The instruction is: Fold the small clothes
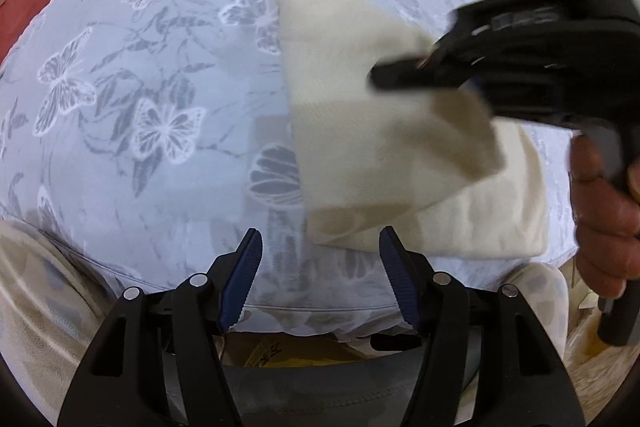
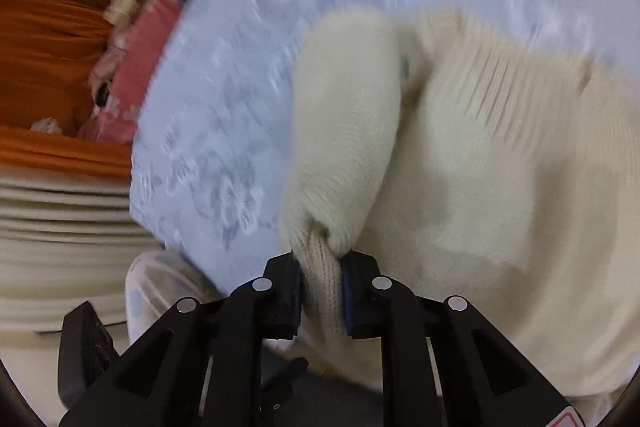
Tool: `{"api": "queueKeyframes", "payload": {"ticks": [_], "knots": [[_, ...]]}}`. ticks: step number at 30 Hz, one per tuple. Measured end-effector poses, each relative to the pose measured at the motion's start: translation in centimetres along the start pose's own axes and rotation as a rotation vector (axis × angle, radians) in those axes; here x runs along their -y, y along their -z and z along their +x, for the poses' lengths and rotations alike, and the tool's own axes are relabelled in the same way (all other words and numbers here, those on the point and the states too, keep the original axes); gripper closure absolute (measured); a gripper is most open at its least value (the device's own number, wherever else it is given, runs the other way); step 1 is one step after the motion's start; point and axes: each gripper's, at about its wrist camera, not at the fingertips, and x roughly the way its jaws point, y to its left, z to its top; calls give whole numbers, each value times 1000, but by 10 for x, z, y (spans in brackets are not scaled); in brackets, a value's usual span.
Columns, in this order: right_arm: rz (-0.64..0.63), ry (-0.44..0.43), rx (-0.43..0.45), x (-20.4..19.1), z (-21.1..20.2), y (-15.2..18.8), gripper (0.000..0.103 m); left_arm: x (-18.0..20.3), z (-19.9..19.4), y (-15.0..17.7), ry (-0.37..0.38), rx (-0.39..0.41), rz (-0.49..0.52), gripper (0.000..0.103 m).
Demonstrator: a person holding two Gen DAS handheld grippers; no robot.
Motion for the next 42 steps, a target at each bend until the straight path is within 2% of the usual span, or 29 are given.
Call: {"api": "queueKeyframes", "payload": {"ticks": [1, 3, 4, 7, 10, 11, 12, 14, 15, 17, 19, 20, 21, 22, 23, 25, 26, 27, 28, 30, 32, 34, 35, 38, 40, 42], "knots": [[15, 18, 62, 8, -24, 12, 90, 1, -3, 1, 10, 7, 8, 40], [69, 53, 110, 33, -44, 31, 90, 6, -5, 4, 18, 21, 27, 30], [125, 60, 124, 55, -49, 45, 89, 11, -3, 5, 24, 20, 41, 29], [251, 47, 90, 101, -28, 69, 84, 24, 16, 9, 29, -28, 78, 29], [273, 120, 74, 113, -6, 78, 61, 43, 31, 17, -3, -58, 141, 29], [263, 160, 100, 111, -8, 77, 52, 46, 34, 17, -9, -66, 154, 29], [250, 183, 123, 108, -11, 75, 49, 48, 33, 18, -14, -66, 162, 29], [221, 274, 166, 105, -18, 72, 31, 50, 29, 21, -22, -59, 163, 29], [211, 295, 176, 106, -20, 70, 28, 49, 27, 21, -26, -56, 161, 28], [231, 255, 148, 115, -14, 72, 23, 49, 26, 23, -31, -52, 154, 28], [295, 137, 96, 126, 2, 72, 23, 51, 23, 24, -34, -48, 151, 28], [342, 80, 85, 136, 7, 72, 28, 50, 22, 24, -33, -47, 151, 28], [359, 39, 87, 137, 8, 71, 40, 52, 23, 25, -30, -48, 153, 28], [371, -21, 85, 135, 7, 67, 73, 53, 22, 25, -27, -48, 157, 28], [375, -35, 90, 128, 0, 59, 80, 54, 21, 25, -27, -44, 162, 28], [298, -83, 153, 106, -24, 44, 84, 58, 16, 24, -31, -28, 173, 28], [243, -137, 208, 87, -50, 33, 85, 59, 13, 24, -31, -20, 177, 28], [210, -156, 246, 74, -71, 26, 85, 61, 10, 22, -30, -13, 180, 28], [153, -163, 318, 58, -104, 22, 85, 65, 7, 20, -31, -3, 183, 28], [110, -165, 423, 55, -150, 29, 85, 72, 3, 17, -28, 9, 191, 28], [139, -161, 497, 83, -183, 52, 85, 81, 2, 15, -18, 19, 198, 28], [208, -85, 517, 125, -189, 78, 85, 92, 8, 15, -2, 4, 214, 28], [285, -17, 484, 162, -177, 95, 85, 98, 13, 15, -2, -6, 224, 28], [533, 61, 332, 261, -118, 144, 85, 118, 25, 18, 2, -33, 267, 28], [597, 61, 295, 288, -98, 165, 85, 134, 30, 22, 3, -45, 308, 28], [623, -26, 332, 299, -95, 175, 85, 149, 34, 26, -25, -33, 349, 24]]}}
